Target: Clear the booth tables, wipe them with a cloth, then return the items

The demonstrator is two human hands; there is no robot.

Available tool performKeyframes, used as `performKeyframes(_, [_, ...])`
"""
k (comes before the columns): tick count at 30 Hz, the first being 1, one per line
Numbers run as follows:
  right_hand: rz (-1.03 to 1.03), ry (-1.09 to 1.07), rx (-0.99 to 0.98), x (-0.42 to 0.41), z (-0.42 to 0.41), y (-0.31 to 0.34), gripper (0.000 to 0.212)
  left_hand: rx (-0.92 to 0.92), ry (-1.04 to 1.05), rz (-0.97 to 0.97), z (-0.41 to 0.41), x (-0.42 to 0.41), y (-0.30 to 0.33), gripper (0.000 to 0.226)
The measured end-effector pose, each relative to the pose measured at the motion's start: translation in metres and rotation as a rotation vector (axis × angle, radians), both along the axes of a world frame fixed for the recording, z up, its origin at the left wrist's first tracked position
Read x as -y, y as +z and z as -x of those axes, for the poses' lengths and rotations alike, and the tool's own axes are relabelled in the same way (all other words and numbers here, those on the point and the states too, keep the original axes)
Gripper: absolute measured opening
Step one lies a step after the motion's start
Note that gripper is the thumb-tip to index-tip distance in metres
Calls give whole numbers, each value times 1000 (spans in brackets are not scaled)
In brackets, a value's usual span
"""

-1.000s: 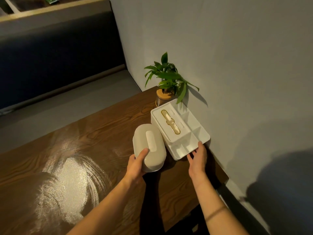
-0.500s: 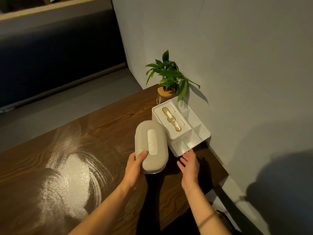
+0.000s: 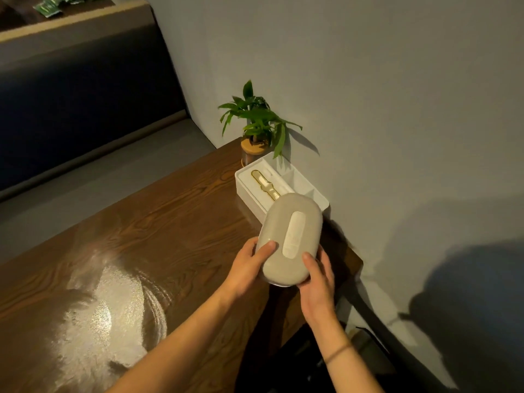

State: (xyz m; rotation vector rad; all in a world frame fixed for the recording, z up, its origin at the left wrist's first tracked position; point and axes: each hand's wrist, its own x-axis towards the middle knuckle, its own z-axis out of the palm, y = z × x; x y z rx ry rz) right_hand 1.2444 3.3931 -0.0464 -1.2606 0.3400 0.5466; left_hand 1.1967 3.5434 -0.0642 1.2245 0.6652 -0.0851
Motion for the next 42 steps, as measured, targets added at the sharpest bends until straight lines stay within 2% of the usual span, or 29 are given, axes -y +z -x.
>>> performKeyframes(2, [2,-86,-25,15,4,-8,61,-7,-18,-48,-6,15,1,69])
performKeyframes(6, [18,-230,-90,47,10,-26,54,6,-45,-137,-14,45,-5,26])
performKeyframes(9, [15,-342,-140,60,8,-38,55,13,-105,-152,-20,63,-5,12])
performKeyframes(13, [46,-349,-152,64,-5,-55,72,26,-106,-160,-29,78,-11,37])
performKeyframes(16, [67,-331,-186,60,-15,-65,83,-26,-78,-181,-35,80,-21,40])
performKeyframes(20, [99,-289,-194,52,-24,-75,74,-77,-52,-168,-40,76,-33,39])
performKeyframes(24, [301,-258,-171,42,-27,-76,62,-71,12,-145,-39,72,-34,38])
performKeyframes(26, [350,-235,-173,40,-28,-76,56,-63,56,-67,-36,70,-35,38])
performKeyframes(30, [347,-180,-203,34,-36,-74,62,-62,50,-39,-35,63,-29,42])
performKeyframes(33, [355,-135,-207,28,-39,-73,61,-101,25,-75,-35,56,-34,56])
performKeyframes(37, [320,-43,-203,24,-38,-72,65,-98,28,-37,-30,53,-31,51])
performKeyframes(39, [367,-49,-171,20,-35,-66,64,-129,27,21,-25,50,-22,47])
performKeyframes(42, [551,-116,-20,11,-23,-55,56,-107,54,77,-17,46,-3,50])
